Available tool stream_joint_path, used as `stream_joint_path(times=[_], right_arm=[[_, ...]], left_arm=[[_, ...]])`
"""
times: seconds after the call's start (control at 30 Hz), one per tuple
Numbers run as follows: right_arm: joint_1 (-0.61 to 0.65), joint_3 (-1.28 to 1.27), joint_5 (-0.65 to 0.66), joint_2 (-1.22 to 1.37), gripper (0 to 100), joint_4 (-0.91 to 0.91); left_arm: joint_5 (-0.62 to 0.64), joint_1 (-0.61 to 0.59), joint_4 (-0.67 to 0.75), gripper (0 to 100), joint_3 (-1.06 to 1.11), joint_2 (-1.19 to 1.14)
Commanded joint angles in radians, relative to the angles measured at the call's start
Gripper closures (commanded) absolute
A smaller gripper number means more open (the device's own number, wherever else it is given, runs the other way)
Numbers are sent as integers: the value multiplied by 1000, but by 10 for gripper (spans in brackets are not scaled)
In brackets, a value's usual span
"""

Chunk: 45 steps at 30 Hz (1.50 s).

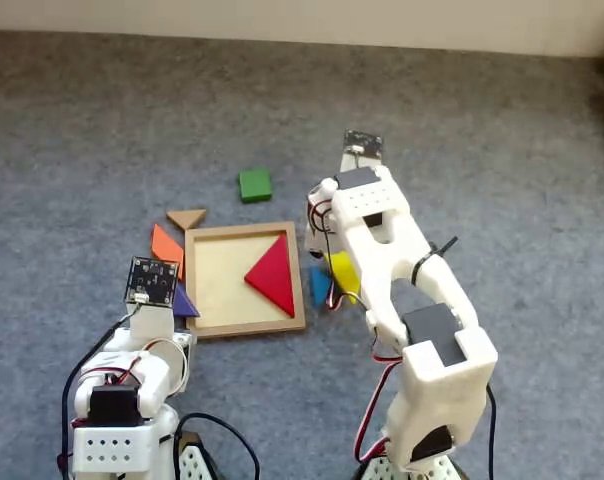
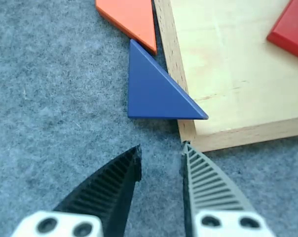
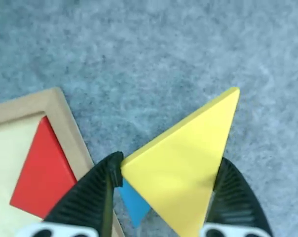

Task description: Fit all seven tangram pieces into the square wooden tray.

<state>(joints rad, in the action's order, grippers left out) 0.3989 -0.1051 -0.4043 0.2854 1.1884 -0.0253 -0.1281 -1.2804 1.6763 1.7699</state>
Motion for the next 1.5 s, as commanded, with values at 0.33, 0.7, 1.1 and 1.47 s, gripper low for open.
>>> stream_joint_path(times=[0.33, 0.7, 1.1, 1.47], right_arm=[[166, 71, 235, -73, 865, -1], [240, 101, 551, -67, 867, -102], [314, 93, 999, -65, 867, -239], [355, 90, 1284, -64, 867, -321]], left_arm=[[-5, 13, -5, 860, 21, 54], [-5, 13, -5, 860, 21, 54], [-5, 13, -5, 860, 21, 54], [-5, 13, -5, 860, 21, 54]])
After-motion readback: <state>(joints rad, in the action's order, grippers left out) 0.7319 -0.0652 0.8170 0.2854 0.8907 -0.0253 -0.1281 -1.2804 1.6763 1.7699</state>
